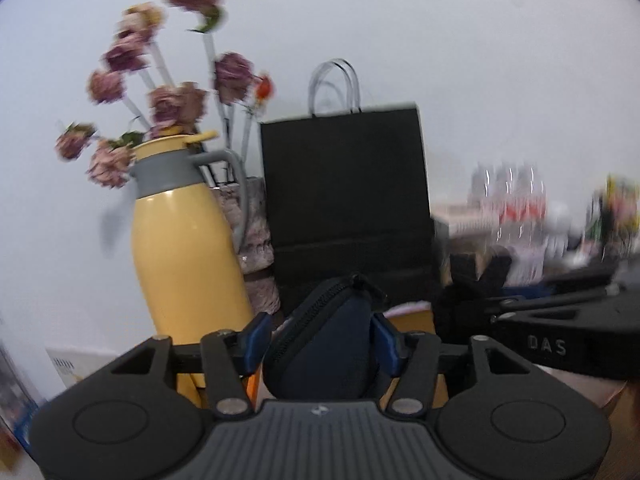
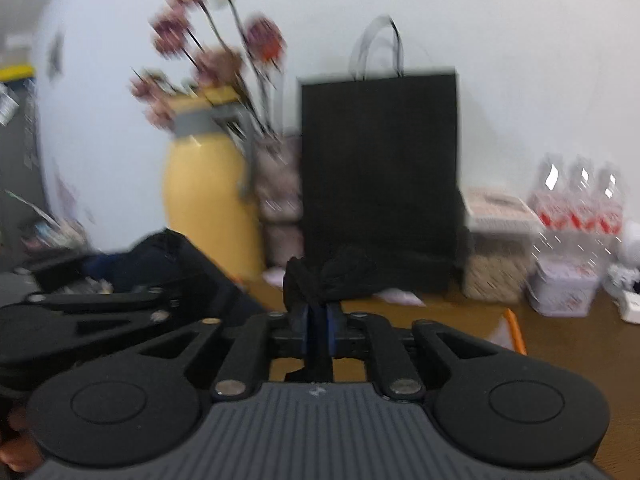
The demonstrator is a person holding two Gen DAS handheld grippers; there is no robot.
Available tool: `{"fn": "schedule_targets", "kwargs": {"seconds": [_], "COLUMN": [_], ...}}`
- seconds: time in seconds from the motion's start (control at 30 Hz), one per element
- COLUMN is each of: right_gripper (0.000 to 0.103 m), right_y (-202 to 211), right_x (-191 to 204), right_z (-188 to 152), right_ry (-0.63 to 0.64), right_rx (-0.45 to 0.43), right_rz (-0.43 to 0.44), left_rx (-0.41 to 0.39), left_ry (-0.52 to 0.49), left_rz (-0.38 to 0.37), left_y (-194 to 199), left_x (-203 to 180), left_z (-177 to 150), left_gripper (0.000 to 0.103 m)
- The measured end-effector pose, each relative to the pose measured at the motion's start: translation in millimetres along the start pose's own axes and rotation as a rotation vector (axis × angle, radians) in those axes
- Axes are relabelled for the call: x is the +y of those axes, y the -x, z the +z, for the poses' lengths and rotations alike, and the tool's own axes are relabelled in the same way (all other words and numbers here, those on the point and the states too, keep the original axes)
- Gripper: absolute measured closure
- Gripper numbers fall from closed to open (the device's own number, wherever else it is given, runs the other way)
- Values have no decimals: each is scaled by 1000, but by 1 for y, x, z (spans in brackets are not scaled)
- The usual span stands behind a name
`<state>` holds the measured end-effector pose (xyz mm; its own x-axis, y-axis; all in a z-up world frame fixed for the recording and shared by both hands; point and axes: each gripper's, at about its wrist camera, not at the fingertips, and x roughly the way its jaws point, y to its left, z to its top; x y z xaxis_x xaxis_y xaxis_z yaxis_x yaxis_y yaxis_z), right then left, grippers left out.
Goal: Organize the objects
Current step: 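Carry the glove and pouch into the box and open both grippers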
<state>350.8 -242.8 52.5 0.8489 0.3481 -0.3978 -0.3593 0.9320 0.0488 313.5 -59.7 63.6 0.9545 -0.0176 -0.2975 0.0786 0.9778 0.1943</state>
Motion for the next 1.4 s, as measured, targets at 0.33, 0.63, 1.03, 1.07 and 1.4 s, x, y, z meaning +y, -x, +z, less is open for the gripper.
{"fn": "schedule_targets", "kwargs": {"seconds": [0.33,0.63,1.03,1.07,1.4], "right_gripper": [0,0,0,0,0], "right_y": [-14,19,86,91,128], "right_x": [-16,-16,-10,-9,9], "right_z": [-19,-14,-26,-28,-51], "right_ry": [79,78,43,40,38], "right_rx": [107,67,1,-1,3], "right_rz": [-165,-201,-198,-195,-174], "left_rx": [-16,0,51,55,95], "left_ry": [1,36,120,124,161], "left_rz": [42,-2,-20,-20,-6], "left_y": [-4,16,64,68,107], "left_x": [2,2,9,9,17], "left_z": [-11,-2,-3,-4,-20], "left_gripper": [0,0,0,0,0]}}
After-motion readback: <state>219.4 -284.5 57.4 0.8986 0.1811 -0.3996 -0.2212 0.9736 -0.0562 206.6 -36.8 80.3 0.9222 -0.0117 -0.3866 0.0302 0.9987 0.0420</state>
